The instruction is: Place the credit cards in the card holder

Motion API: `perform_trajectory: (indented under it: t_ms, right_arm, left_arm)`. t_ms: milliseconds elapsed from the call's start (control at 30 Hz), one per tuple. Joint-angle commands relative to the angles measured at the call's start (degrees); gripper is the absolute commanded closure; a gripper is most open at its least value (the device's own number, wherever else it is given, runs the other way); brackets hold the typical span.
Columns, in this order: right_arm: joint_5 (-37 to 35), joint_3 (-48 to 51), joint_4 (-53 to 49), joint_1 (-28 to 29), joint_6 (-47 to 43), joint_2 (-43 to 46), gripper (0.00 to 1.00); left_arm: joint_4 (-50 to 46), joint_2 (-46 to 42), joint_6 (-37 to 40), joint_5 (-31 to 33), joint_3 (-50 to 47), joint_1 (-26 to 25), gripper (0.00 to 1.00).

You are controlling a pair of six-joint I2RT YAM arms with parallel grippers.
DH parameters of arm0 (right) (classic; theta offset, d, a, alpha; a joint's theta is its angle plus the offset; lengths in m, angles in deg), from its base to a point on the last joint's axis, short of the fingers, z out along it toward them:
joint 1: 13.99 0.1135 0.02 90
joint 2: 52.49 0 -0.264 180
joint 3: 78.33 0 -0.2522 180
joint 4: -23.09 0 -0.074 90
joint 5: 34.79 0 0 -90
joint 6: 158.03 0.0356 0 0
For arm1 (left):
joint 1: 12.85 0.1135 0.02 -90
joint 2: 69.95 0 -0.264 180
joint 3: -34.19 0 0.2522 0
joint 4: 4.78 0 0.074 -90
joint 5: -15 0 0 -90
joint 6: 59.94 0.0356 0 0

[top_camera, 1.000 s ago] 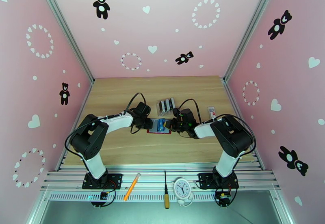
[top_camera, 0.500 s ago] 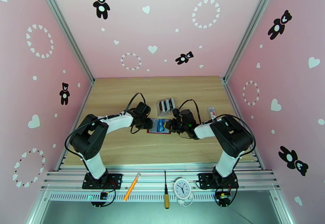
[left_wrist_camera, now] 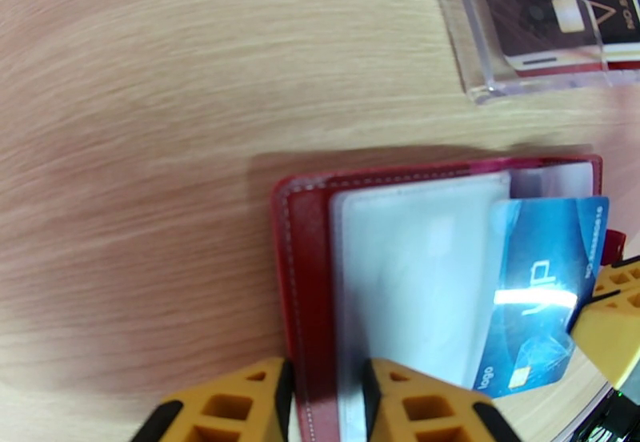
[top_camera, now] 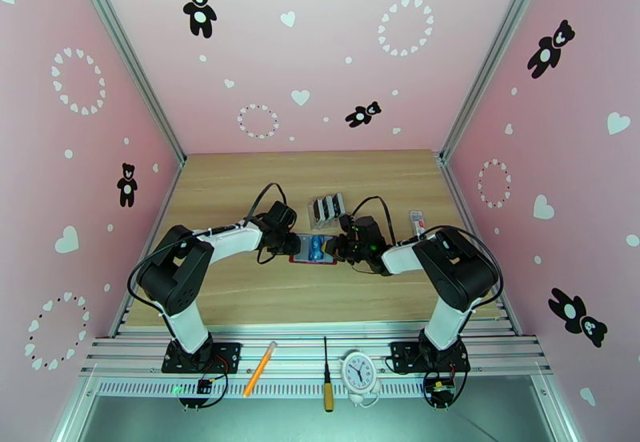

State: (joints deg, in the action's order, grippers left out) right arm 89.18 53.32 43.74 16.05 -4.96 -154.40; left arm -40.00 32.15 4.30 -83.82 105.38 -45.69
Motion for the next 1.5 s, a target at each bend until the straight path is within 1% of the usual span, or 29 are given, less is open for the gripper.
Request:
perform_trajectory:
  t_ms: [0,400,767,933,1100,1267,1467]
  right_arm:
    - [-1.4,-0.27,-1.15,0.37,0.43,-1.53,1.0]
    - [-1.25,-1.21,-1.62,1.07,0.54,-2.0,1.0]
    - [-1.61,-2.74,-4.98,1.74,-0.84,-1.65,1.0]
    - [-2.9,-3.77,-10.16,1.86,-2.85,0.1,0.91]
    - [-4.85,-5.84,-17.86,1.89,-7.33,2.61,0.84]
    - [-6.49,-7.83,-24.39,1.95,-10.15,4.03,0.82]
    - [-7.08,-9.98,-27.88,2.38,-11.47,3.82,0.8]
  left_arm:
    - [-0.73,0.3,-0.7,-1.99,-1.82,-0.67,0.68]
    - [-0.31,0.26,-1.07,-2.3,-2.23,-0.75,0.68]
    - [-0.16,0.08,-1.14,-2.25,-2.5,-0.74,0.68]
    - [-0.19,-0.03,-1.14,-2.2,-2.59,-0.75,0.68]
    - [-0.17,-0.31,-1.31,-2.28,-2.57,-0.78,0.68]
    - [0.06,-0.3,-1.49,-2.54,-2.67,-0.78,0.68]
    - [0.03,-0.46,-1.66,-2.99,-2.63,-0.9,0.68]
